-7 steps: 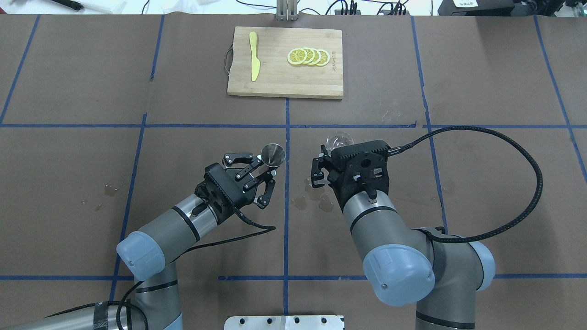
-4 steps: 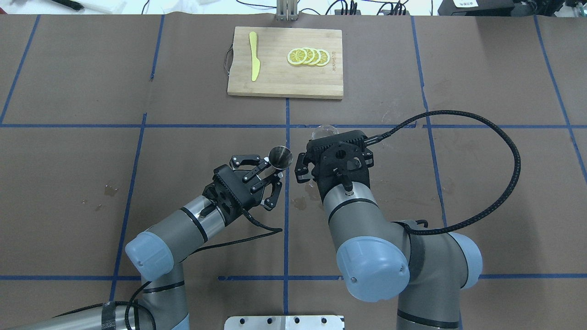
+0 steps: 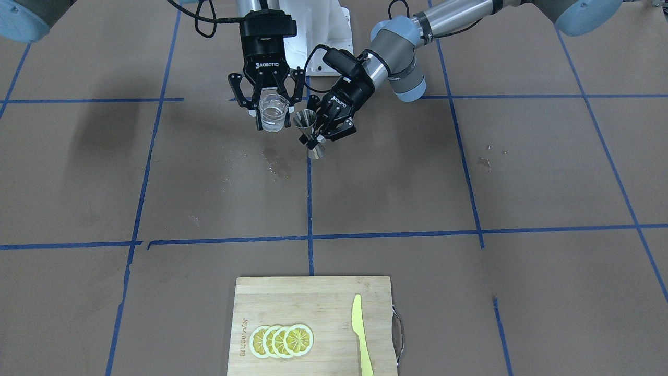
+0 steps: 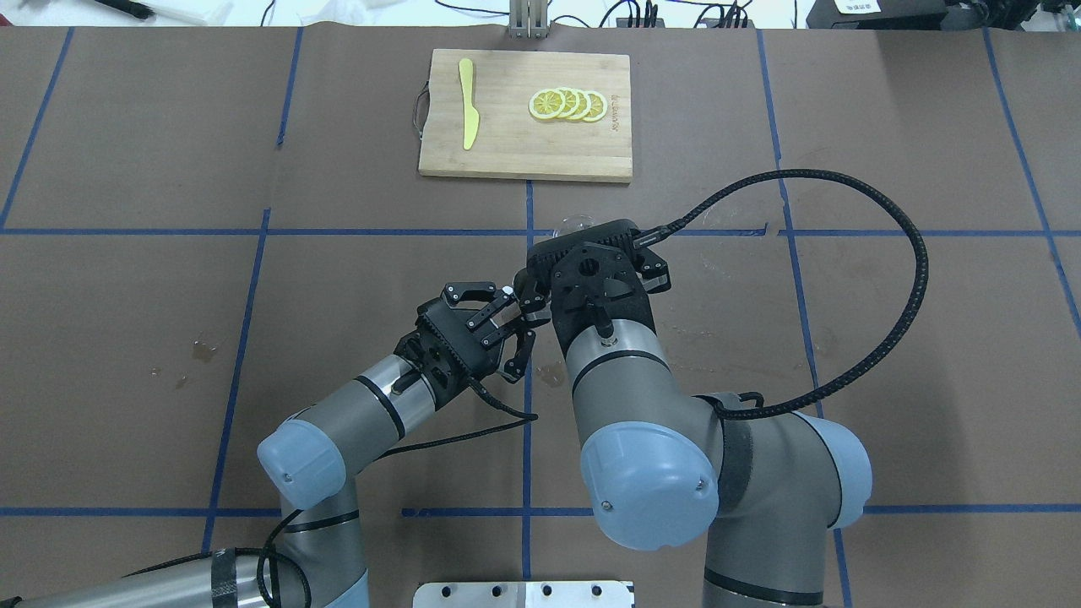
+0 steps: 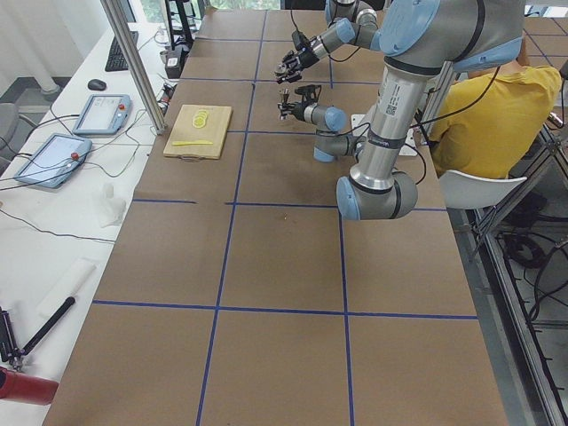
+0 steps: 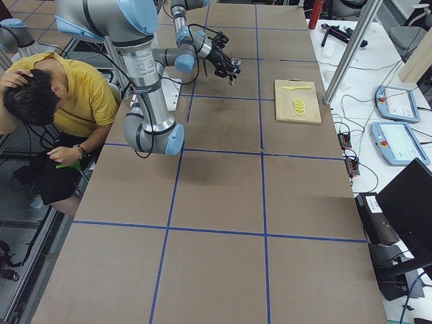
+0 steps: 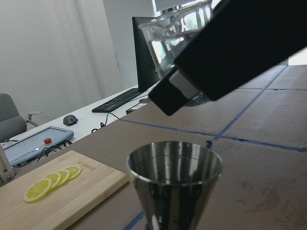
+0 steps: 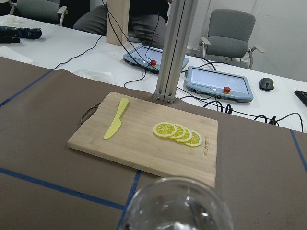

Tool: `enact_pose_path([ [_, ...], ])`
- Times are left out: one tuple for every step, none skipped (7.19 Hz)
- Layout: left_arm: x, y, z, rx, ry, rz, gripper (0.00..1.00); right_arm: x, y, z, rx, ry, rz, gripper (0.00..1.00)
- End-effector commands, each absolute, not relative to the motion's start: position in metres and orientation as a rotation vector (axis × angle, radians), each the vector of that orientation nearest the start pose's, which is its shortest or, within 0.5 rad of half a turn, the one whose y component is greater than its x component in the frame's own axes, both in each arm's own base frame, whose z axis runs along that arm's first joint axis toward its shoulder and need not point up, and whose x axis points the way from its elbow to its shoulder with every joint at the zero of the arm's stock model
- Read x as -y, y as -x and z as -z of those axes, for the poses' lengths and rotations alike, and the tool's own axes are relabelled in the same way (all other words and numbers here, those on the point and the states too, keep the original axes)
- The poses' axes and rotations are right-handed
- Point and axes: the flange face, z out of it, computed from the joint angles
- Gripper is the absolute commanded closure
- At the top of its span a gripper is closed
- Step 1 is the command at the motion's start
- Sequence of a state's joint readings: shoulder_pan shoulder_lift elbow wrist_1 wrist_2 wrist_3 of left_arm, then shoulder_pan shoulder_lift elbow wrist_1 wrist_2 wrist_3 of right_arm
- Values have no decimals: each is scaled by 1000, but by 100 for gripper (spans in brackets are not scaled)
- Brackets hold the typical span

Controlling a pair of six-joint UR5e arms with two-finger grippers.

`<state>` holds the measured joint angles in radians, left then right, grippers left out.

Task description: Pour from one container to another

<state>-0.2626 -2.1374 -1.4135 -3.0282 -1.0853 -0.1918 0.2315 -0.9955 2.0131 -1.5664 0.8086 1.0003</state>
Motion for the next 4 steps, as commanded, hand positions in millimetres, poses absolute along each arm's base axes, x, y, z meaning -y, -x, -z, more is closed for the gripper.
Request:
enact_pose_path([
  [342,-579,-242,-993,-1553,-330,100,322,487,-128,573,-1002,-65,100],
  [342,-579,-242,-1003,-1546,-321,100,322,487,-129,544,-1008,-29,100],
  [343,-578,-242,-1006,-1543,-315,100,322,487,-129,517,-1020,11,100],
  [344,-578,-241,-1007,-1544,-312,100,322,487,-128,517,-1021,13,100],
])
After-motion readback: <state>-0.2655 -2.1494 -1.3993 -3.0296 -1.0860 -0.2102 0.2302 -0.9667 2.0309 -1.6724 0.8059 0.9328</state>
